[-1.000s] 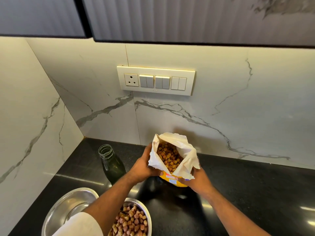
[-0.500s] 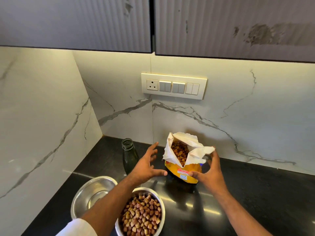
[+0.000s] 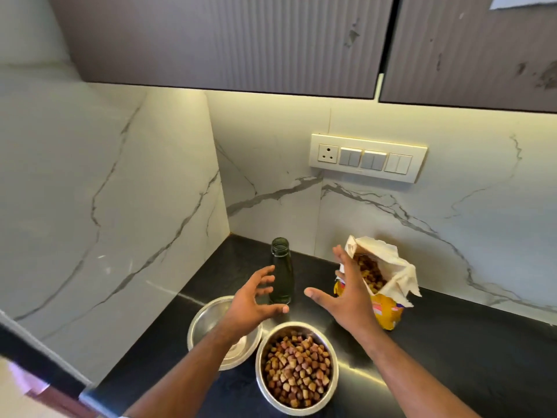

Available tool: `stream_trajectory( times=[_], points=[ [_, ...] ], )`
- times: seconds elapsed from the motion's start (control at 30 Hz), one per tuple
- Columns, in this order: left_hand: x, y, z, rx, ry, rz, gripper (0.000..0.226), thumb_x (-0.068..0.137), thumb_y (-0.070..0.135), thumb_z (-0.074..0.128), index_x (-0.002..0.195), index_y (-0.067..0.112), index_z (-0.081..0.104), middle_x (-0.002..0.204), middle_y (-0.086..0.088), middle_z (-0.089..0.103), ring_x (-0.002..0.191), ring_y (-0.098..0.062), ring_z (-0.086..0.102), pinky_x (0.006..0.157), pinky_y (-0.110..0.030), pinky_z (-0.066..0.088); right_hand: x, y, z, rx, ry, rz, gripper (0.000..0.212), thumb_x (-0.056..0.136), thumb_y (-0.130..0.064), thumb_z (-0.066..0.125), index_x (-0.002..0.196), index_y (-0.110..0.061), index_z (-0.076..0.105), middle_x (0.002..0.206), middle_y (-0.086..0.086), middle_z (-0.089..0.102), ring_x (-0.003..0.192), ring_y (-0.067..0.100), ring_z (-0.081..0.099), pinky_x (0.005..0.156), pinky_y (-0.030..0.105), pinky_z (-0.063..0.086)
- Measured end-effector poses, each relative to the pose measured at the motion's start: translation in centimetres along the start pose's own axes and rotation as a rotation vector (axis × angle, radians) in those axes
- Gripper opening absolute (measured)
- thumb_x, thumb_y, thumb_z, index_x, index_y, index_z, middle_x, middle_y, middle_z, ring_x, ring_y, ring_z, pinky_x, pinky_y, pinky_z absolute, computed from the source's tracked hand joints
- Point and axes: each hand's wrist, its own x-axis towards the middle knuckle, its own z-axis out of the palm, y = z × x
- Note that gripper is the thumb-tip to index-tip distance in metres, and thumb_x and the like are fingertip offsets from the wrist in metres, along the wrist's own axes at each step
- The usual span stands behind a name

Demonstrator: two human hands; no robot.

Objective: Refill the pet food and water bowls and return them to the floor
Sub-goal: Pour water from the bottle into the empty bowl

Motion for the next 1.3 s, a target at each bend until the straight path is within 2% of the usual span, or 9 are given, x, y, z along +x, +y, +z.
stream_trajectory(
  times=[0.1, 0.23, 0.37, 0.53, 0.67, 0.9, 1.1, 1.3],
  points=[
    [-0.6, -1.0, -2.2, 0.016, 0.043, -0.013, 0.095, 0.073, 0.033, 0.093, 0.15, 0.046, 0.038, 0.152, 0.007, 0.048, 0.138, -0.014, 0.049, 0.105, -0.037, 0.052, 1.1, 0.1, 4.0, 0.032, -0.105, 0.063, 0.116, 0.07, -0.046, 0.091, 0.16, -0.035, 0.019, 0.164, -0.007, 0.031, 0.143, 0.011, 0.039, 0.108, 0.026, 0.042],
    [-0.8, -2.5, -4.0, 0.059, 0.065, -0.036, 0.105, 0.067, 0.051, 0.093, 0.153, 0.047, 0.032, 0.161, 0.005, 0.04, 0.147, -0.018, 0.04, 0.114, -0.044, 0.045, 3.0, 0.9, 8.0, 0.008, -0.17, 0.165, 0.117, 0.07, -0.045, 0.092, 0.159, -0.037, 0.017, 0.166, -0.006, 0.028, 0.149, 0.014, 0.032, 0.118, 0.039, 0.038],
    [-0.6, -3.5, -5.0, 0.075, 0.094, -0.063, 0.11, 0.066, 0.055, 0.09, 0.156, 0.044, 0.029, 0.164, 0.006, 0.036, 0.151, -0.02, 0.035, 0.119, -0.047, 0.039, 4.8, 1.5, 10.4, -0.066, -0.176, 0.226, 0.116, 0.07, -0.046, 0.091, 0.159, -0.033, 0.018, 0.167, -0.005, 0.028, 0.151, 0.02, 0.031, 0.118, 0.043, 0.035],
    [0.4, -4.4, -5.7, 0.04, 0.11, -0.077, 0.115, 0.06, 0.063, 0.088, 0.157, 0.042, 0.028, 0.164, 0.007, 0.036, 0.151, -0.019, 0.035, 0.118, -0.043, 0.037, 6.6, 1.9, 12.2, -0.015, -0.167, 0.278, 0.107, 0.069, -0.036, 0.094, 0.154, -0.032, 0.03, 0.157, -0.003, 0.043, 0.145, 0.023, 0.04, 0.116, 0.047, 0.038],
    [1.2, -4.5, -5.8, 0.007, 0.13, -0.085, 0.114, 0.062, 0.058, 0.089, 0.157, 0.04, 0.029, 0.164, 0.007, 0.036, 0.15, -0.016, 0.034, 0.119, -0.042, 0.035, 7.4, 2.7, 13.1, -0.039, -0.139, 0.314, 0.094, 0.066, -0.038, 0.094, 0.143, -0.033, 0.039, 0.143, -0.002, 0.056, 0.135, 0.025, 0.051, 0.111, 0.05, 0.045],
    [1.4, -4.8, -5.4, -0.02, 0.169, -0.124, 0.105, 0.07, 0.046, 0.091, 0.156, 0.04, 0.031, 0.162, 0.009, 0.038, 0.149, -0.013, 0.035, 0.115, -0.036, 0.035, 7.9, 3.1, 12.7, -0.141, -0.144, 0.253, 0.085, 0.068, -0.039, 0.093, 0.137, -0.03, 0.045, 0.134, -0.002, 0.063, 0.128, 0.022, 0.058, 0.105, 0.044, 0.049],
    [-0.9, -3.8, -5.7, -0.004, 0.21, -0.137, 0.108, 0.062, 0.055, 0.089, 0.154, 0.042, 0.034, 0.161, 0.007, 0.04, 0.149, -0.017, 0.038, 0.12, -0.044, 0.037, 7.2, 2.2, 11.2, -0.244, -0.265, 0.179, 0.091, 0.067, -0.041, 0.093, 0.141, -0.035, 0.042, 0.138, -0.004, 0.061, 0.131, 0.022, 0.056, 0.109, 0.048, 0.047],
    [-4.2, -2.5, -6.5, 0.014, 0.274, -0.153, 0.105, 0.059, 0.053, 0.089, 0.151, 0.038, 0.04, 0.158, 0.003, 0.044, 0.147, -0.018, 0.04, 0.12, -0.051, 0.038, 5.7, 0.7, 9.3, -0.41, -0.434, 0.038, 0.092, 0.066, -0.05, 0.091, 0.141, -0.042, 0.038, 0.137, -0.009, 0.061, 0.128, 0.019, 0.057, 0.109, 0.046, 0.048]
  ],
)
